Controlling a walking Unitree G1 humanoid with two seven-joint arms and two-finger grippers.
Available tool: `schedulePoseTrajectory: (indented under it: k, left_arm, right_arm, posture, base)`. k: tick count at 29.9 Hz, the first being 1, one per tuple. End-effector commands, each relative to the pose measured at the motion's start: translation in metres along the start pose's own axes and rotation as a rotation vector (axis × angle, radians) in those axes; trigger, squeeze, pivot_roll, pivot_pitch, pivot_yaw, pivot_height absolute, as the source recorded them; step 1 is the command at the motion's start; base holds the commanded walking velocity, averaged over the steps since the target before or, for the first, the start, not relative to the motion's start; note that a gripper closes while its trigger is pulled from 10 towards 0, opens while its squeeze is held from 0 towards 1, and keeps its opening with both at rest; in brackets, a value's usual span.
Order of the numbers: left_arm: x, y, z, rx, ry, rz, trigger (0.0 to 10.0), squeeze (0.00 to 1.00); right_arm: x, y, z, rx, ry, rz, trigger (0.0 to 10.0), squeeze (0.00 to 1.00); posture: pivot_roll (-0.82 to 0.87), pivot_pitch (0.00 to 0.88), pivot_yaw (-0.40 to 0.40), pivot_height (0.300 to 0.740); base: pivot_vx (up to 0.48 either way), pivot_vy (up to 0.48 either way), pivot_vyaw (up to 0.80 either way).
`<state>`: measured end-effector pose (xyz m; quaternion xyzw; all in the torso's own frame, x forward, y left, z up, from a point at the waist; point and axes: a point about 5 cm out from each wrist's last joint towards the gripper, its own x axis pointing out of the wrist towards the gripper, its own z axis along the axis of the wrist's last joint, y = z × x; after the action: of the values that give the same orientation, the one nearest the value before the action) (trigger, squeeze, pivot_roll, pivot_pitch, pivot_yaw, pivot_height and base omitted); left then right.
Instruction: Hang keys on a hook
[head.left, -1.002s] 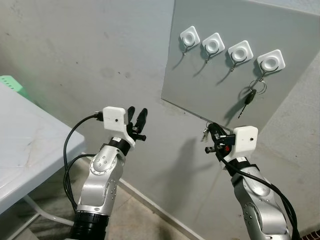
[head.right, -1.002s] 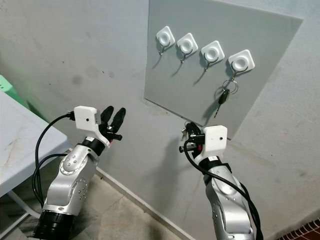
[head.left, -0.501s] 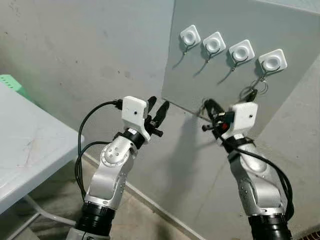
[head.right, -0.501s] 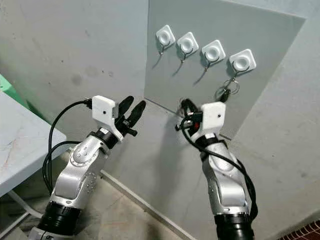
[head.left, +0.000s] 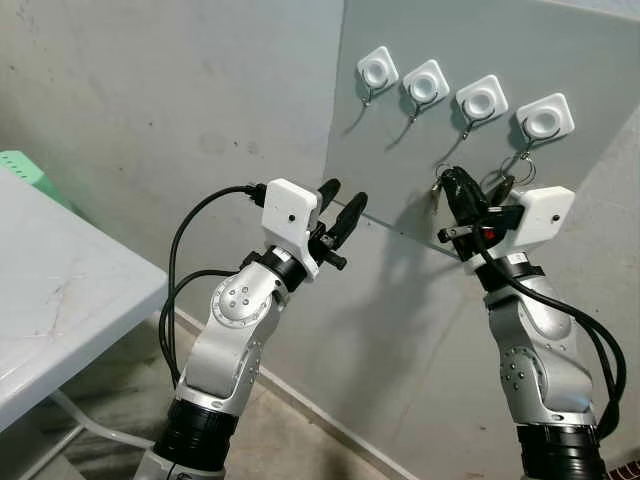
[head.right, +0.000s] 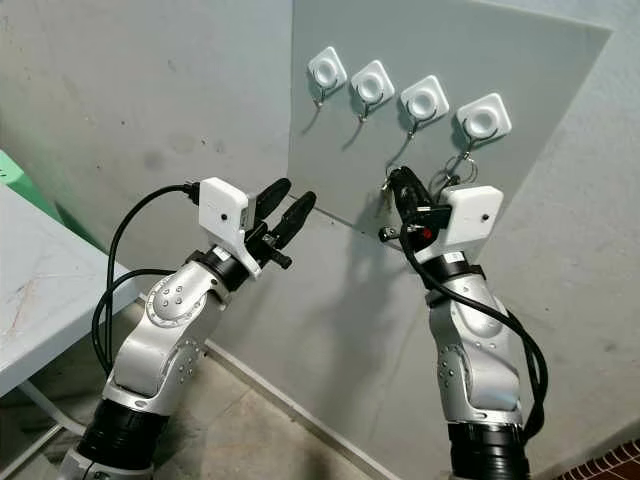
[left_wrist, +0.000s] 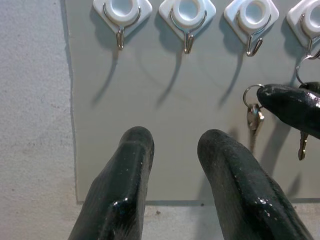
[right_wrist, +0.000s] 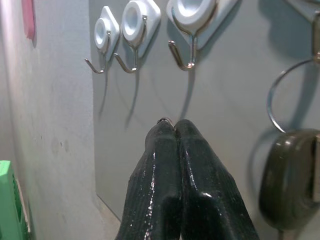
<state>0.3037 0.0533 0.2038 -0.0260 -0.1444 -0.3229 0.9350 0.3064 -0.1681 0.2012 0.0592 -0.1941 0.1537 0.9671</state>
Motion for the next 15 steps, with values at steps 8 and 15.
schedulePoseTrajectory:
  k: [8,15]
  left_arm:
    - [0.005,-0.010,0.010,0.007,-0.020,-0.062,10.0,0.00]
    - [0.005,-0.014,0.010,0.022,-0.020,-0.077,10.0,0.00]
  right_arm:
    - [0.000,0.006,0.025,0.034,-0.093,0.069,10.0,0.00]
    - [0.004,0.008,0.032,0.055,-0.118,0.081,10.0,0.00]
  posture:
    - [0.06,0.000,-0.029,0.740]
    - [0.06,0.000,-0.034,0.740]
  base:
    - [0.000,0.000,0.00]
    - [0.000,0.000,0.00]
